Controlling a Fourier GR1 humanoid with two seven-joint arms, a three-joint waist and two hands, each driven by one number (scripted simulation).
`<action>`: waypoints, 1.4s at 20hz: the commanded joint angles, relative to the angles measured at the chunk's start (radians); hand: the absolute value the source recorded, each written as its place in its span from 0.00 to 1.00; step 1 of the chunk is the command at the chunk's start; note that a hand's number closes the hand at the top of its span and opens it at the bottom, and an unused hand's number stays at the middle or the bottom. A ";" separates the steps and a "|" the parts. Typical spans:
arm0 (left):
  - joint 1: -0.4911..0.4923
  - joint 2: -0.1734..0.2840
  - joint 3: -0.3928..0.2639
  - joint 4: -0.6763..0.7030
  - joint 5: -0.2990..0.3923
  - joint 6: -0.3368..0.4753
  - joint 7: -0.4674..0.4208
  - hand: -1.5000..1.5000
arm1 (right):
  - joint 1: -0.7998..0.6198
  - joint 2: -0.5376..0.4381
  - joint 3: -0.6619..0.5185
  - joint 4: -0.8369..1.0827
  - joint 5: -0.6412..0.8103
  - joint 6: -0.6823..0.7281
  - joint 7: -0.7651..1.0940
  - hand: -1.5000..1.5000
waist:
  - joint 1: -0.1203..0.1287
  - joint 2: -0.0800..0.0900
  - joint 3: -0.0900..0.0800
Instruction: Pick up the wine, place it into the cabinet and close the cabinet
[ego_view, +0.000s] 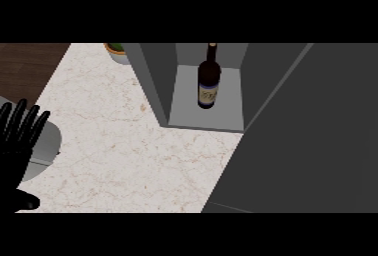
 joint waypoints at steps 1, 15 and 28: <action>-0.001 0.018 0.017 0.002 0.024 -0.012 0.027 0.00 | -0.220 0.220 0.070 0.110 -0.019 -0.068 0.148 1.00 | -0.006 -0.006 0.002; 0.022 0.023 0.108 0.068 0.024 -0.075 0.028 0.00 | -0.881 0.406 -0.140 0.756 -0.236 -0.254 0.155 1.00 | -0.050 -0.008 0.008; 0.021 -0.008 0.171 0.064 -0.006 -0.097 0.067 0.00 | -0.749 0.407 -0.277 1.043 -0.241 -0.076 -0.078 1.00 | -0.063 -0.009 0.009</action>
